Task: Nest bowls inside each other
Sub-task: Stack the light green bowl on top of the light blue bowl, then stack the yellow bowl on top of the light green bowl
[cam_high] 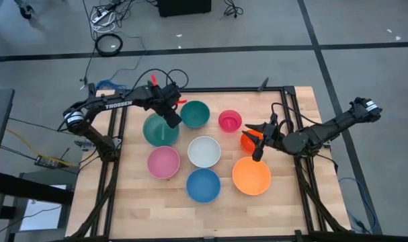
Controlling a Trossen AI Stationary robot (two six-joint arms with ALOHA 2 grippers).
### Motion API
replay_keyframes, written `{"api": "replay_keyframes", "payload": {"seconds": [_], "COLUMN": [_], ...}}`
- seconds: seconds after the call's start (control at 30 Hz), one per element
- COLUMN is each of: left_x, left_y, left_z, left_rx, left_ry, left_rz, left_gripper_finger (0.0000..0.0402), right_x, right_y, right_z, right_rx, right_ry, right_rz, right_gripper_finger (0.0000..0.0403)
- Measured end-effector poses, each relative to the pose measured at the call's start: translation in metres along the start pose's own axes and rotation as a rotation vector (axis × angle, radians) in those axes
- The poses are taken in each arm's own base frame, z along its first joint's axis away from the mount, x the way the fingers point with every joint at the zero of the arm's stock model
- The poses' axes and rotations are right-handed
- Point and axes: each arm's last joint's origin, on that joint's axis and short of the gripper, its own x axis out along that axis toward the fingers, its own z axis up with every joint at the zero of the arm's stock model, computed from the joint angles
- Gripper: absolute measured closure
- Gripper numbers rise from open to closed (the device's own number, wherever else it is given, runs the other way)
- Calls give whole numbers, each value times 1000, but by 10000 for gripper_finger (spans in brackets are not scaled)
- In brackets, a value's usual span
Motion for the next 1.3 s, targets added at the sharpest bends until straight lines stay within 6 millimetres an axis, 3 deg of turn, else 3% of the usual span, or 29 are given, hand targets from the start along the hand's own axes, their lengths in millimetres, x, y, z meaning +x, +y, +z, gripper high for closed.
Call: {"api": "replay_keyframes", "payload": {"seconds": [0.3,0.53,0.7,0.87,1.0,1.13,1.3], "left_x": [0,13,8,-31,-84,-139,-184], "left_y": [0,1,1,-8,-19,-31,-40], "left_z": [-1,-13,-10,-2,-8,-36,-77], "left_rx": [-15,-29,-37,-10,28,45,23], "left_ry": [8,44,32,-76,-234,-400,-530], "left_rz": [14,22,19,-16,-98,-239,-325], "left_gripper_finger": [305,305,305,305,305,305,305], "right_x": [0,0,0,-1,-3,-10,-19], "right_y": [0,0,0,2,2,2,3], "right_z": [0,0,0,-7,-25,-39,-49], "right_rx": [2,4,3,9,125,274,412], "right_ry": [0,1,0,73,268,464,639], "right_rz": [2,5,5,117,223,263,273], "right_gripper_finger": [289,289,289,289,289,290,297]}}
